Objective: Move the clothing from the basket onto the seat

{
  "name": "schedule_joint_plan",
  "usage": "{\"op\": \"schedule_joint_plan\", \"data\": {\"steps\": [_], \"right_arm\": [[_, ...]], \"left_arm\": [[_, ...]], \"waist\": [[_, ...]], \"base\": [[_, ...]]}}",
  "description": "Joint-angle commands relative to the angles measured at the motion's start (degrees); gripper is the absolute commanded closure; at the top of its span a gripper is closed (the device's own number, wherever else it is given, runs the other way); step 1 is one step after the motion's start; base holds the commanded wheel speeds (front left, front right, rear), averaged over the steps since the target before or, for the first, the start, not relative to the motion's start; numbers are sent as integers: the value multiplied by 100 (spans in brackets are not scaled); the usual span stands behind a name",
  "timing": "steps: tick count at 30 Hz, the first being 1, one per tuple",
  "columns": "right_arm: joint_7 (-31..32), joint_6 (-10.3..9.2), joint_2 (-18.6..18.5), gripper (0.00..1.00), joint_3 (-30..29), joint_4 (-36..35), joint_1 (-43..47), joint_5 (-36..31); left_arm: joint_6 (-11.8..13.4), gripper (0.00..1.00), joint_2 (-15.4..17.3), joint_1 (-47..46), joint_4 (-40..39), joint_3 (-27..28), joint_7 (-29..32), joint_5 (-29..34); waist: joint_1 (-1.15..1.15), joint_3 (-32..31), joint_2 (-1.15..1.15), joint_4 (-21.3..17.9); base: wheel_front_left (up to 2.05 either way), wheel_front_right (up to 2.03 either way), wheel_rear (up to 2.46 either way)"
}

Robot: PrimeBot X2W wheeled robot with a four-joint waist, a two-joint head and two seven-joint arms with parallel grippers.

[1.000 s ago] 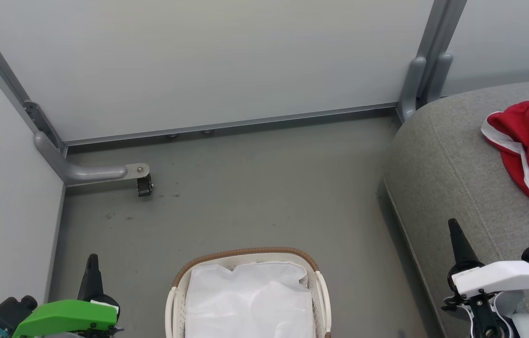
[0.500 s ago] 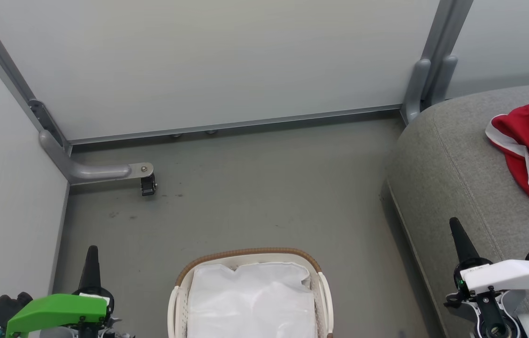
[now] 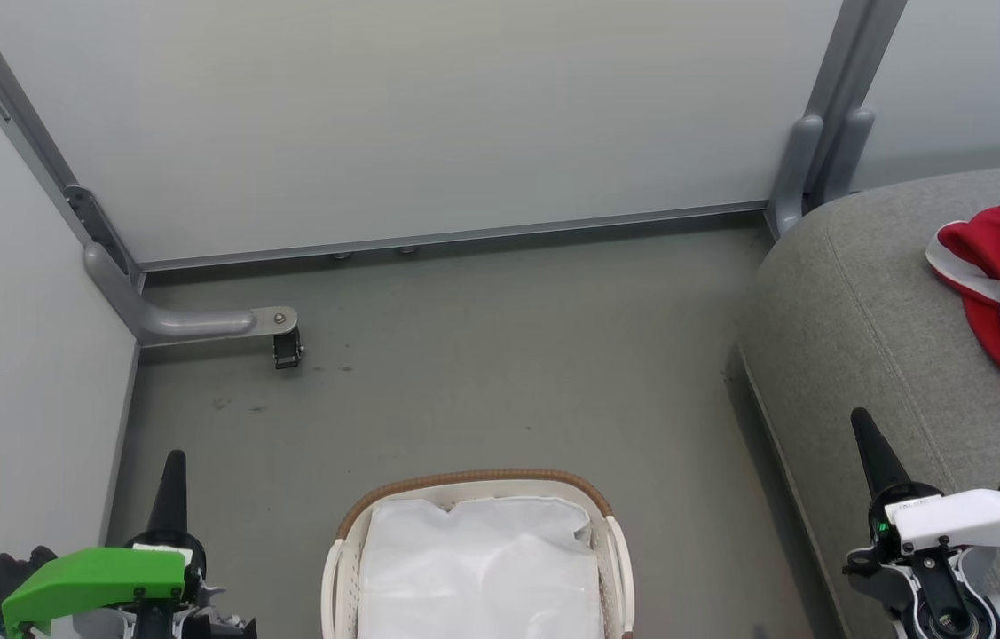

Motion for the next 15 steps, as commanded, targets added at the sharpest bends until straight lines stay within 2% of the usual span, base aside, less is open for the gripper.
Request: {"op": "schedule_joint_plan", "data": {"steps": [1,15], "right_arm": [[46,-4,-13,100,-28,-59,-64,146],[212,-3,-7,100,-84,-98,-62,752]], "left_arm": [[-35,100,41,-160,-50,25,36,-149],[-90,100,43,-235,-86,70,207,-787]], "waist": [[0,-2,0,8],[0,-17,0,73]], "base": [[0,0,0],[0,0,0]]}}
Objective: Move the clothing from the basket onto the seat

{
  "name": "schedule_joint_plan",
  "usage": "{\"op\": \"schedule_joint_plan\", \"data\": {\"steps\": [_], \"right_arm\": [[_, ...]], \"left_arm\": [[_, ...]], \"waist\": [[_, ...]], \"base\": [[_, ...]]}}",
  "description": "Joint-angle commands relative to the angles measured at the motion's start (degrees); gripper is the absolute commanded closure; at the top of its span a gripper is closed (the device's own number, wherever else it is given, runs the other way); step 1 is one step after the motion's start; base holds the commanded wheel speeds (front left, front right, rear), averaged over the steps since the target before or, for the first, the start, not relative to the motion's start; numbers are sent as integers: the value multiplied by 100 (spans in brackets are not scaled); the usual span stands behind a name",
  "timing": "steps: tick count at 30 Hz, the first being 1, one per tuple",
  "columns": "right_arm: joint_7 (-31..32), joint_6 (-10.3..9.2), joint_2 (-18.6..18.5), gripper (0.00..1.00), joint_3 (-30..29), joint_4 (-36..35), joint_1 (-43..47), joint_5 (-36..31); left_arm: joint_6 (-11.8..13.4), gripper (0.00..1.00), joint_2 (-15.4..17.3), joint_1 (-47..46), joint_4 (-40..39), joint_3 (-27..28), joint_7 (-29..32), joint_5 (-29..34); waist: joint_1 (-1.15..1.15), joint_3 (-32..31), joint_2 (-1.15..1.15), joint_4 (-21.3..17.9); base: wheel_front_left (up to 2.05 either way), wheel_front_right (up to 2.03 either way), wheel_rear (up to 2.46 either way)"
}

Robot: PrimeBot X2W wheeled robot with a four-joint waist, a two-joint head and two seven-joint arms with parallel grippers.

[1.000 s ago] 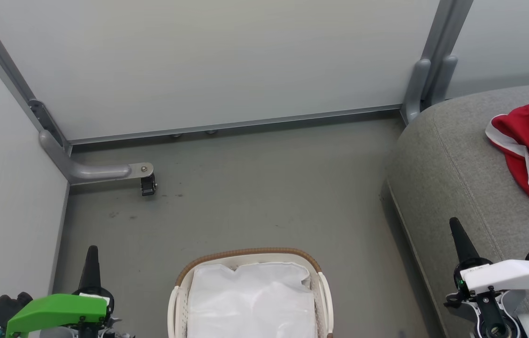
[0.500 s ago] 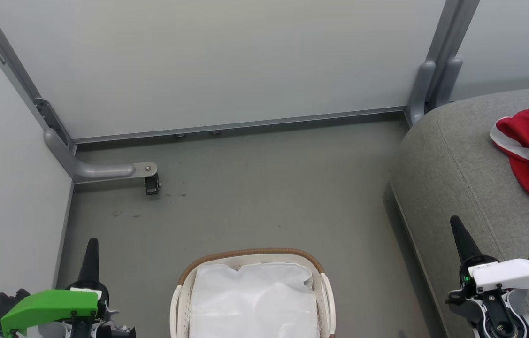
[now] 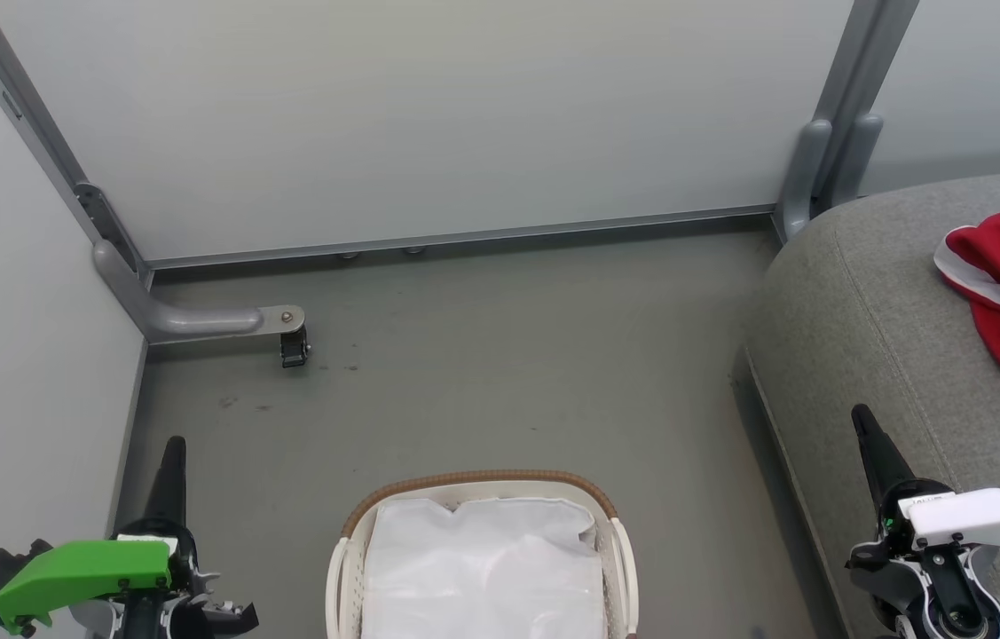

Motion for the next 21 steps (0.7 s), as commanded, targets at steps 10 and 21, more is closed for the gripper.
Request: {"op": "schedule_joint_plan", "data": {"steps": [10,21], "right_arm": [[135,-1,-12,100,-60,-67,-54,485],[246,-1,-6,100,-97,-92,-52,889]], "left_arm": [[-65,100,41,-189,-68,57,137,-505],[-115,100,43,-229,-85,81,251,-937]], "waist": [[0,-12,0,49],[0,-24,0,101]], "base": [[0,0,0],[0,0,0]]}}
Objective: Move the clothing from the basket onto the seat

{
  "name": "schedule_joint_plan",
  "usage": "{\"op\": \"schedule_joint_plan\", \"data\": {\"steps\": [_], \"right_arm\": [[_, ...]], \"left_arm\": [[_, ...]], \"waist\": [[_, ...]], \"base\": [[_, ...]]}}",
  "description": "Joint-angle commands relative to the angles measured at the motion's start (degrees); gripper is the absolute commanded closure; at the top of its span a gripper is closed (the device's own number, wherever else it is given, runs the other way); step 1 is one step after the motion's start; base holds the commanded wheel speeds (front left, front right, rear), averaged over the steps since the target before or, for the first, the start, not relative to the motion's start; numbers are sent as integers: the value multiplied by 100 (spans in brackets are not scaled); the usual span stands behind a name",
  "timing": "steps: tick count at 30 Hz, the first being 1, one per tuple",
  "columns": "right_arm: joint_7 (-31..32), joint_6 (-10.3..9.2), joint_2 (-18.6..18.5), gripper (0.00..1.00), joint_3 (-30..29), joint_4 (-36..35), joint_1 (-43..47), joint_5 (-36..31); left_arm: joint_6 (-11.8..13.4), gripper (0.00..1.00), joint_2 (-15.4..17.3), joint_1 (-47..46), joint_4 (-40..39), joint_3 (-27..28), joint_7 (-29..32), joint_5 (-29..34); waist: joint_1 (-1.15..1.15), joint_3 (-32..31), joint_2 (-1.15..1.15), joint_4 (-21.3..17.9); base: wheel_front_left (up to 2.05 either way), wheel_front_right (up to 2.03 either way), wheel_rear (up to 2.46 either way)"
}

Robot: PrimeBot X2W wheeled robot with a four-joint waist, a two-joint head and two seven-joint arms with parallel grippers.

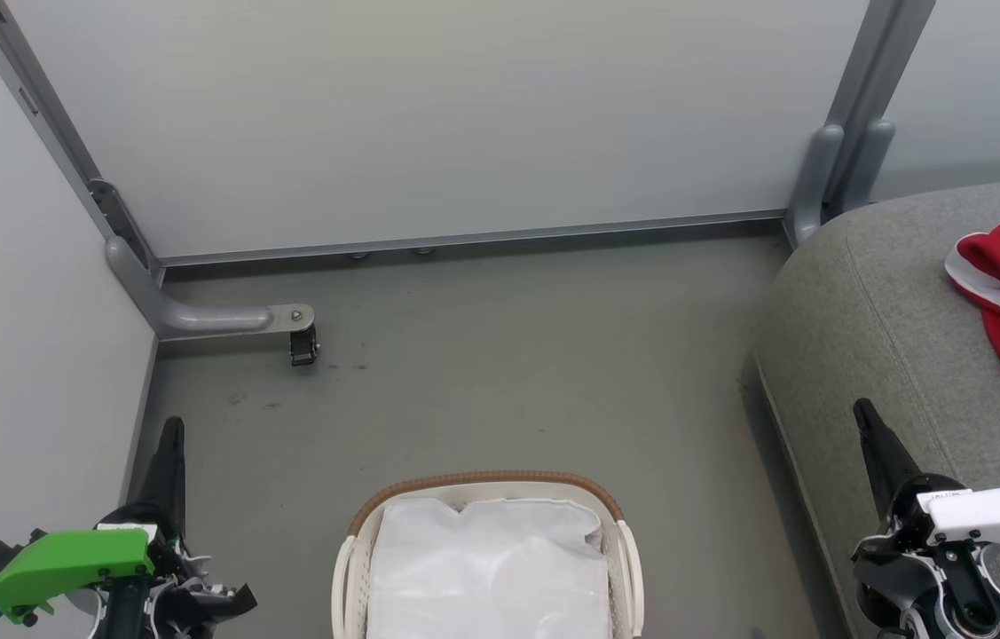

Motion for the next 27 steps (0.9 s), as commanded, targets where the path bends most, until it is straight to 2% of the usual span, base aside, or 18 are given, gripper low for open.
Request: {"op": "schedule_joint_plan", "data": {"steps": [1,27], "right_arm": [[34,0,-12,100,-23,-29,-45,111],[52,0,-12,100,-26,-31,-42,164]], "left_arm": [[-54,100,39,-108,-26,22,35,-130],[-53,100,39,-103,-25,23,56,-180]], "waist": [[0,-2,0,7],[0,-4,0,18]], "base": [[0,0,0],[0,0,0]]}}
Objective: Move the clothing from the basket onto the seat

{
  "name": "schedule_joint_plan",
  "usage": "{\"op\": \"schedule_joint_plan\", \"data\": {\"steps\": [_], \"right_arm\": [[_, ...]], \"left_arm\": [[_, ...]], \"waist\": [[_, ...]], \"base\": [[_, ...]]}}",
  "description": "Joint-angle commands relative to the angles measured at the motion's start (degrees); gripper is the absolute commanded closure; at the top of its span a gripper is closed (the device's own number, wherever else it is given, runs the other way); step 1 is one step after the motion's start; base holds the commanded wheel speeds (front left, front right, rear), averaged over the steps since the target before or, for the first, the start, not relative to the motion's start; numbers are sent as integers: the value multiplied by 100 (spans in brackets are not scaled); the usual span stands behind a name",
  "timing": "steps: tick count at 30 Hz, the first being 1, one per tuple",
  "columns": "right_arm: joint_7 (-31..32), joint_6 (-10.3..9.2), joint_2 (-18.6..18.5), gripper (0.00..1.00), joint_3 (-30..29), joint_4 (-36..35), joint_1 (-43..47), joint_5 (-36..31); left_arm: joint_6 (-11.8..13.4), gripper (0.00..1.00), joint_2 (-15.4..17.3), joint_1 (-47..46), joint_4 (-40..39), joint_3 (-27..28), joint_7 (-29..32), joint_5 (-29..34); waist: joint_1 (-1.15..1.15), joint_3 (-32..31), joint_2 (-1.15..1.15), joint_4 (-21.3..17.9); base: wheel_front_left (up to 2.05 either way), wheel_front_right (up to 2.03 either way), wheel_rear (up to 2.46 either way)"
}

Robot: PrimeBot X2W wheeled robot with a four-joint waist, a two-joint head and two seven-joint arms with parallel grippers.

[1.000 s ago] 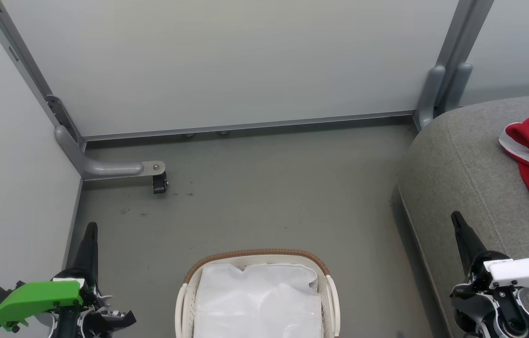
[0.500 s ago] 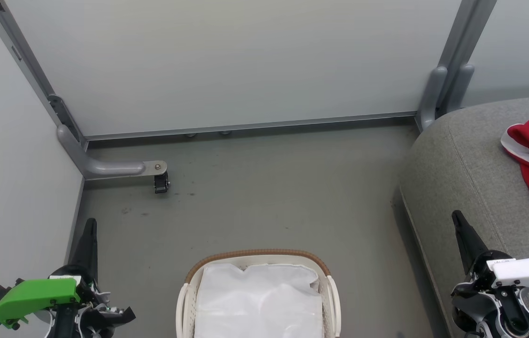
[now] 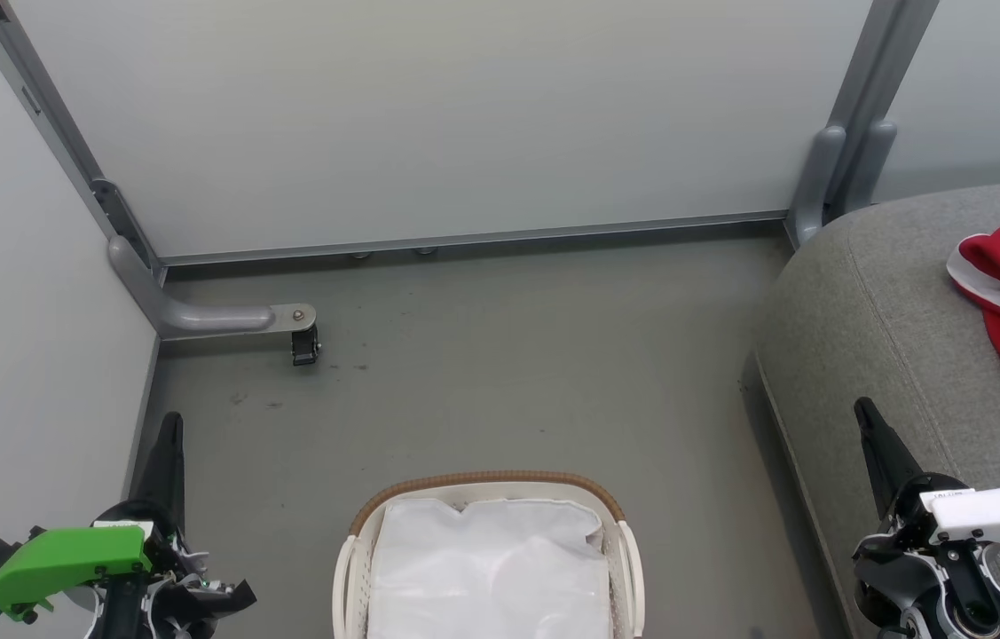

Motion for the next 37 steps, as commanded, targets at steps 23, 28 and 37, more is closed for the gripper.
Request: {"op": "schedule_joint_plan", "data": {"steps": [23,28,37], "right_arm": [[18,0,-14,100,-12,-19,-38,20],[18,0,-14,100,-12,-19,-38,21],[18,0,-14,100,-12,-19,-38,21]], "left_arm": [[-28,100,38,-67,-9,11,19,-24],[-28,100,38,-67,-10,11,19,-24],[-28,100,38,-67,-10,11,19,-24]], "waist": [[0,0,0,0],[0,0,0,0],[0,0,0,0]], "base": [[0,0,0],[0,0,0],[0,0,0]]}}
